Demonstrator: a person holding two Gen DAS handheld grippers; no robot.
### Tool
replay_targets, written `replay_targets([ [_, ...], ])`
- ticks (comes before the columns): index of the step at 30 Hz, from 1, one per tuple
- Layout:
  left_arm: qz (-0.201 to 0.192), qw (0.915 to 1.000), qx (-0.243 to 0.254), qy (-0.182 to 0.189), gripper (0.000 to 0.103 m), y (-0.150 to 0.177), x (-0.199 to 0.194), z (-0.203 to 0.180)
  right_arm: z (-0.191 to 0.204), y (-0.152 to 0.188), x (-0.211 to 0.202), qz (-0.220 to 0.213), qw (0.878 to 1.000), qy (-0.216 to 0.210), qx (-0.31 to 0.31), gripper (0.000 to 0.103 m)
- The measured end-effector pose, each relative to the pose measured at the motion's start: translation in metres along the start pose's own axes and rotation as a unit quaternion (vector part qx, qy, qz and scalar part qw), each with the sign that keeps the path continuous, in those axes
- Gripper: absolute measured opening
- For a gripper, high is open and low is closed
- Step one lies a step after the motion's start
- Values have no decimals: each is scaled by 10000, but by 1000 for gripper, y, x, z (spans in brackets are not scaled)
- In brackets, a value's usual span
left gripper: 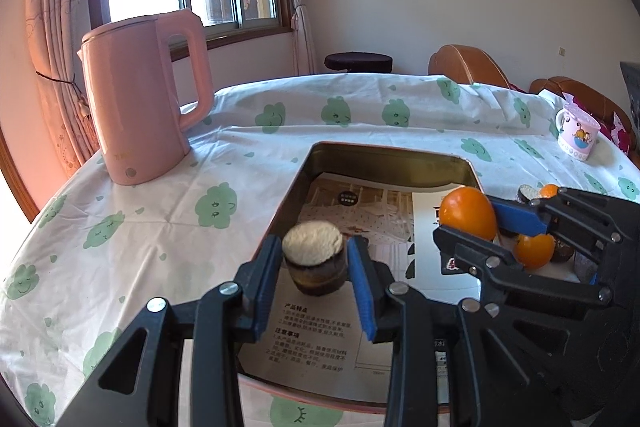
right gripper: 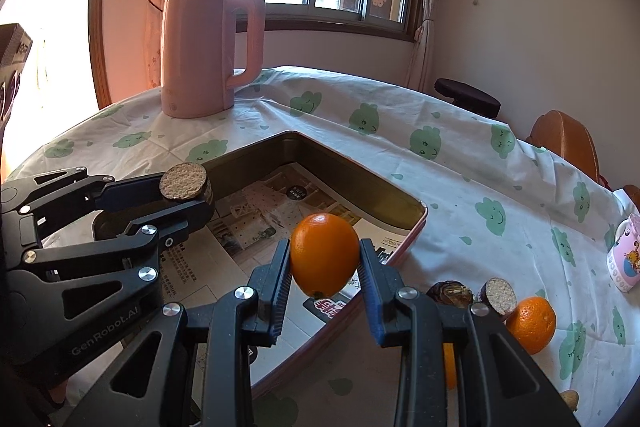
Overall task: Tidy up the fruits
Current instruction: 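Open both tools to drop the orange and pastry into the tin, then grasp the small brown round fruit with the right tool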
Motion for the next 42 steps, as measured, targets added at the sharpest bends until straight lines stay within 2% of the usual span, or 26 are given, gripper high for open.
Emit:
replay_targets([
  [5,-98,9998,-26,-175,44,-1,-3,3,1,0,1,15,10000,10,-23,38],
  [10,-412,9984,-191,-333,65,-3,-15,10,-4,0,-9,-116,9999,18,122,45],
  [14,-610,9974,-322,-189,71,-4,-28,7,-12,1,-25,-266,9993,54,255,55],
  [18,-826,9962,-281,-33,74,-8,-46,-7,-23,5,-46,-432,9985,140,318,57],
  [22,-982,9948,-183,207,79,-11,-63,-28,-43,17,-75,-579,9969,305,445,59],
  [25,-1053,9936,-62,406,84,-11,-73,-50,-66,33,-99,-665,9944,605,551,63],
  [33,-760,9914,307,1025,86,0,-71,-123,-140,81,-140,-497,9812,1580,995,64],
  [39,-621,9880,606,1277,86,4,-72,-168,-179,106,-141,-272,9740,1703,1466,64],
  [42,-605,9863,729,1347,86,4,-73,-181,-185,110,-137,-164,9748,1508,1633,64],
])
Point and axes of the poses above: each gripper's, at about its wrist camera, not at the fingertips, and x roughly the way its jaws point, z to its left, y to its underside, the point moved 5 cm from there along x, roughly the way its jaws point, and after that the axes turned 6 degrees about -y, right-handed, at the moved point
